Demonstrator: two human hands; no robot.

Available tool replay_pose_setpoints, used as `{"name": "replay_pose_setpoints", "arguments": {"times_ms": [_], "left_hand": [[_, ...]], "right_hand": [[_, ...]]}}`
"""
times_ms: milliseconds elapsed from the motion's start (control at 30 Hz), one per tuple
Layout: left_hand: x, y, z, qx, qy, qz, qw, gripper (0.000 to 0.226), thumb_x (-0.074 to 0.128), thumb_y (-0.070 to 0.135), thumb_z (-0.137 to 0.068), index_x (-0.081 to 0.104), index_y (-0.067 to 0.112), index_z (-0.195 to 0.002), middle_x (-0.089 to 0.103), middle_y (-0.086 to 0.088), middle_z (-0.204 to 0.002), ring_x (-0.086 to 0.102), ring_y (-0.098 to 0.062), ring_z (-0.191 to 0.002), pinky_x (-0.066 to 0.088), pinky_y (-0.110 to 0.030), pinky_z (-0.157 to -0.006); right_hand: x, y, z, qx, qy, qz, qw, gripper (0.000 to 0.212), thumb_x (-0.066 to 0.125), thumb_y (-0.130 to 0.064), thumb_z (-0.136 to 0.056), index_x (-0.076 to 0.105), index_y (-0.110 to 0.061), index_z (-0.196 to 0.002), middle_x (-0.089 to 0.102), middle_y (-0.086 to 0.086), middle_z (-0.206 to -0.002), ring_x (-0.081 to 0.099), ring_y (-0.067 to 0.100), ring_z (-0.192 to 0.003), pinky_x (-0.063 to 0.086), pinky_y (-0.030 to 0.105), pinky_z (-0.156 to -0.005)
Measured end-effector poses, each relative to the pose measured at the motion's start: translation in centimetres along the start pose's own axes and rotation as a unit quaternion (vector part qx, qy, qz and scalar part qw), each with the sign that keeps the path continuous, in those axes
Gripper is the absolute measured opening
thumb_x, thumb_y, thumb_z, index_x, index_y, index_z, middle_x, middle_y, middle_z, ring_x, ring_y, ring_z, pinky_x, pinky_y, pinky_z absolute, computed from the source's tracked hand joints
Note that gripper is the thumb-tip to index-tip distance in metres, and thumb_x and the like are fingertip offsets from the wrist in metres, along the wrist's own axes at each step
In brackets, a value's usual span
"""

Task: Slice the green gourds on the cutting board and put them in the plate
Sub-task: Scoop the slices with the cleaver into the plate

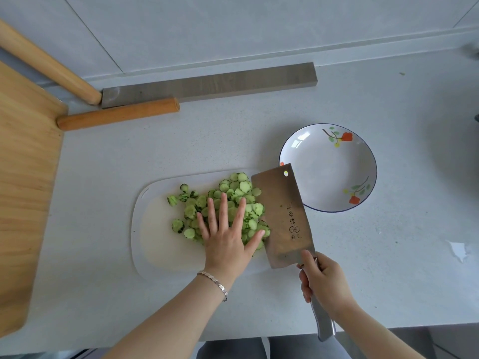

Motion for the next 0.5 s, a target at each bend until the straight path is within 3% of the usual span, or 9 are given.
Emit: {"name": "replay_pose_setpoints", "arguments": {"times_ms": [267,400,500], "left_hand": [[0.1,0.7,-0.1,-0.004,0.026,-0.005,1.0,0.068,0.014,0.071,-0.086,0.034,0.032,-0.138,0.035,-0.013,-0.146,0.019,-0.041,-0.135,0.005,-0.061,-0.104],[-0.2,1.1,-0.2,-0.009,0.06,0.005,0.998,0.06,0.036,0.064,-0.083,0.052,0.031,-0.13,0.041,-0.012,-0.143,0.024,-0.043,-0.133,0.008,-0.059,-0.105],[-0.2,1.7,-0.2,0.01,0.073,0.037,0.997,0.054,0.041,0.056,-0.083,0.056,0.027,-0.127,0.043,-0.013,-0.141,0.031,-0.042,-0.13,0.018,-0.057,-0.107]], "right_hand": [[2.8,0.0,-0.7,0.004,-0.029,-0.008,1.0,0.035,0.042,-0.02,-0.099,0.05,-0.003,-0.07,0.048,0.002,-0.042,0.041,0.017,-0.031,0.038,0.026,-0.04],[3.5,0.1,-0.8,0.017,-0.048,-0.031,0.998,0.034,0.043,-0.02,-0.099,0.049,-0.003,-0.071,0.046,0.002,-0.042,0.04,0.018,-0.032,0.039,0.027,-0.04],[3.3,0.2,-0.7,0.034,-0.06,-0.054,0.996,0.033,0.044,-0.021,-0.099,0.049,-0.002,-0.072,0.045,0.004,-0.044,0.038,0.018,-0.033,0.037,0.025,-0.038]]}}
Point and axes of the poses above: each hand's wrist, its own z-axis away from the middle knuckle, its own x-axis out of the palm, y = z × x, the point moved 8 cm from there along -z, towards the middle knuckle
